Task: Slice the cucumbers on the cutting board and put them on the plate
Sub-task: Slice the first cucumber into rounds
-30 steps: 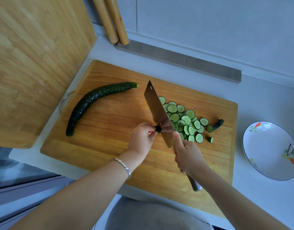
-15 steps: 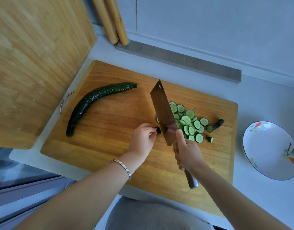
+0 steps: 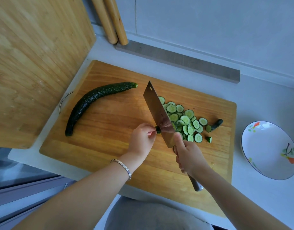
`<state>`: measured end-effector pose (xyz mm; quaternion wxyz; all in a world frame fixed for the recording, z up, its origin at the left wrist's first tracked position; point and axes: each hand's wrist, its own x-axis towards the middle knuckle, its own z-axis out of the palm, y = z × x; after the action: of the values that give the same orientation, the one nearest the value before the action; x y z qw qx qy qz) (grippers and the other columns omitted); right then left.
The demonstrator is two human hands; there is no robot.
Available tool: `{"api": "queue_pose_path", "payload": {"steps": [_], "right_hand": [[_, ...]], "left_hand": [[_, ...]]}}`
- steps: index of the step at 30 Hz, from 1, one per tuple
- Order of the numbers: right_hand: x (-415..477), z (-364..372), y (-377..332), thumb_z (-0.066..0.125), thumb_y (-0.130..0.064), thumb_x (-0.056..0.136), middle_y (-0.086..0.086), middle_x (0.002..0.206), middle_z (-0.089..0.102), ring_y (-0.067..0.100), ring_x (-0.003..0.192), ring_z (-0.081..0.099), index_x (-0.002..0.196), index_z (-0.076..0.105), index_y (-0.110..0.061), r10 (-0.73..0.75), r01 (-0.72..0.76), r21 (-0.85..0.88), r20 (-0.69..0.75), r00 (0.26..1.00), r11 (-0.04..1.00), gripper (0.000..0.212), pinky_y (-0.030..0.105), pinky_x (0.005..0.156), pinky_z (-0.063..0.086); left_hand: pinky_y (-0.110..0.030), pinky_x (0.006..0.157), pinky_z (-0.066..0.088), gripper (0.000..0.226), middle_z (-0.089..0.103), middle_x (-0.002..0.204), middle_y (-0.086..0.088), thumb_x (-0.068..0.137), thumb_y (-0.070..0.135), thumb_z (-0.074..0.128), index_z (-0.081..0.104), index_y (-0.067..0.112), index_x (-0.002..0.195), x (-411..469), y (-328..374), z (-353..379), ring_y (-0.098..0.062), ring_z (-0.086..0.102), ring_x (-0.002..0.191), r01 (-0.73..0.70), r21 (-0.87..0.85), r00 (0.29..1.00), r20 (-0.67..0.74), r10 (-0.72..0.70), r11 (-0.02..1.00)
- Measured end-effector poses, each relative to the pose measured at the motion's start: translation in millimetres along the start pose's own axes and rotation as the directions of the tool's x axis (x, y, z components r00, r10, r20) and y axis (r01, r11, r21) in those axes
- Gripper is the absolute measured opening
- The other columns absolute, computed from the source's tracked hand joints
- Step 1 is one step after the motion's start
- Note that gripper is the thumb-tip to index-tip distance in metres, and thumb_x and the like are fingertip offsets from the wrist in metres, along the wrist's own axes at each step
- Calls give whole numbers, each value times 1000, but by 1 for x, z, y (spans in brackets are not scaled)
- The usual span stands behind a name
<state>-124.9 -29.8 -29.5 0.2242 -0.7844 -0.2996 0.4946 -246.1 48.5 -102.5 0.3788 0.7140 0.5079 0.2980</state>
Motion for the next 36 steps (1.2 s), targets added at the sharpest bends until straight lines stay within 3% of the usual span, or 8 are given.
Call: {"api": "queue_pose_path", "payload": {"steps": [5,14,19,21,26,30,33,36], "right_hand": [[-2,2,2,29,-62,90,2,51,32,17,47,29,66,36,-12,13,-13,7,-8,1000,1000,55,29,52,27],[2,12,0,30,-60,92,-1,46,32,15,39,27,63,33,-13,105,-105,81,-1,994,991,55,20,40,27],[10,28,4,29,-63,90,4,55,30,19,51,29,64,33,-15,85,-82,65,-46,995,995,55,31,52,28],[10,29,3,29,-61,92,2,51,30,19,47,29,63,33,-14,97,-91,107,-52,994,990,55,28,48,29],[6,11,-3,31,-59,94,-2,44,27,14,37,24,60,34,-14,170,-170,284,27,985,944,57,20,42,24],[-3,-19,-1,33,-59,93,-4,41,30,13,34,26,63,36,-13,167,-159,282,-4,986,946,55,20,42,25],[-7,-44,2,36,-59,91,-6,40,31,13,34,27,63,37,-13,104,-91,180,-68,992,979,54,20,42,26],[-5,-63,5,38,-59,89,-4,46,35,15,44,32,61,36,-14,-54,32,-138,-160,986,990,53,26,48,27]], "left_hand": [[-29,74,56,10,68,90,-12,77,-6,67,72,-2,84,-1,0,2,-24,66,77,1,5,1000,2,-1,1000],[-36,72,56,11,67,90,-10,79,-5,64,72,-1,84,-2,-5,1,-24,65,79,-37,40,998,52,35,999],[-38,70,56,10,66,89,-11,79,-3,65,71,-2,86,-2,-5,-2,-25,65,77,-57,59,997,64,54,997],[-38,67,56,7,66,86,-10,78,-1,66,71,-1,82,0,-3,-2,-24,64,74,-57,72,997,63,52,996],[-37,62,52,10,66,76,-10,81,9,65,71,3,76,13,13,4,-24,62,70,83,122,995,37,-89,989],[-33,67,52,15,69,83,-10,87,16,62,70,4,84,27,20,8,-23,64,78,193,156,975,81,-208,969],[-28,71,51,19,67,98,-9,91,13,55,65,5,106,27,28,0,-21,63,87,147,122,989,-9,-147,982],[-22,72,46,24,60,94,-8,91,11,50,56,7,114,25,40,-22,-17,55,85,-146,204,954,-229,193,968]]}}
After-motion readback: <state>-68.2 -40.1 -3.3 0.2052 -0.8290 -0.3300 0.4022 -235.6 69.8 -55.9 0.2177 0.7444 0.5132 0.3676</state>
